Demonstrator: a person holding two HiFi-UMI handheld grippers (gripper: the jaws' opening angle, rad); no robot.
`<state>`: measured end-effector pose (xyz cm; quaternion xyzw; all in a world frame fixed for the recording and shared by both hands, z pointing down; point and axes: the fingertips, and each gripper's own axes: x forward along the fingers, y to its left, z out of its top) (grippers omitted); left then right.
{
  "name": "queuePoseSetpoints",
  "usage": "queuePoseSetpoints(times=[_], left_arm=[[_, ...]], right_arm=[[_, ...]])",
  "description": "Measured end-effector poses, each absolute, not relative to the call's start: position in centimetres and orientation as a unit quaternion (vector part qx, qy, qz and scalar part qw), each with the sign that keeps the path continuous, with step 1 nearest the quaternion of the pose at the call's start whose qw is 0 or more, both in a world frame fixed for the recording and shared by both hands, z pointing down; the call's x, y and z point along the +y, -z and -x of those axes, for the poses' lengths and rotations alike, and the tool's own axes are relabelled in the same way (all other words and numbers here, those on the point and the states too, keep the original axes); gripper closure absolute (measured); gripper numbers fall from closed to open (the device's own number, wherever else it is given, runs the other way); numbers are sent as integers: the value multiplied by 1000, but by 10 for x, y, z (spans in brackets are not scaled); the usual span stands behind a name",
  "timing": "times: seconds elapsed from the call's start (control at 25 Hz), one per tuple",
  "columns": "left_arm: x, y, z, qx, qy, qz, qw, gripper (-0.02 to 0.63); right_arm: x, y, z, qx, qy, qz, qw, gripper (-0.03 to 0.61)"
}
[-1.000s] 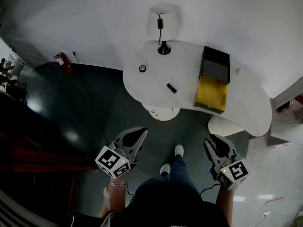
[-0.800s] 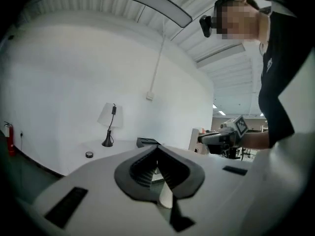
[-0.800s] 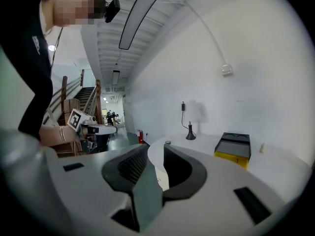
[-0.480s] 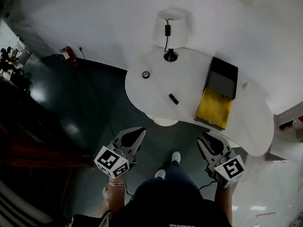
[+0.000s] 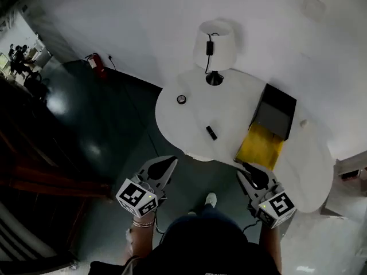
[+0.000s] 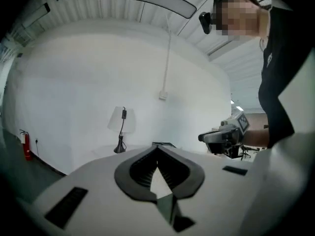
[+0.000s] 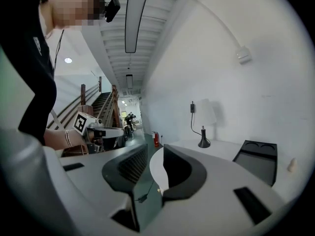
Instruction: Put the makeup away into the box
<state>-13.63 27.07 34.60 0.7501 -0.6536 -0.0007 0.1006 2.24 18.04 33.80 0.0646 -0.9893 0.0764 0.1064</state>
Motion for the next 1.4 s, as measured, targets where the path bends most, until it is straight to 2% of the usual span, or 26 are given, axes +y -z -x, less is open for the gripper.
queuePoseSetpoints(times=[0.28, 0.56, 1.08, 1.4], left_arm=[[255, -347, 135, -682, -4, -724, 102, 604], [240, -356, 139, -691, -15, -714, 116, 603], [178, -369, 185, -670, -62, -730, 121, 604], [134, -389, 215, -625, -89, -760, 152, 604]], right_arm=[[154, -350, -23, -989, -84, -40, 113, 495], [137, -362, -18, -987, -103, -28, 120, 499], [90, -385, 18, -976, -154, -62, 143, 509], [63, -391, 55, -970, -170, -74, 158, 509]])
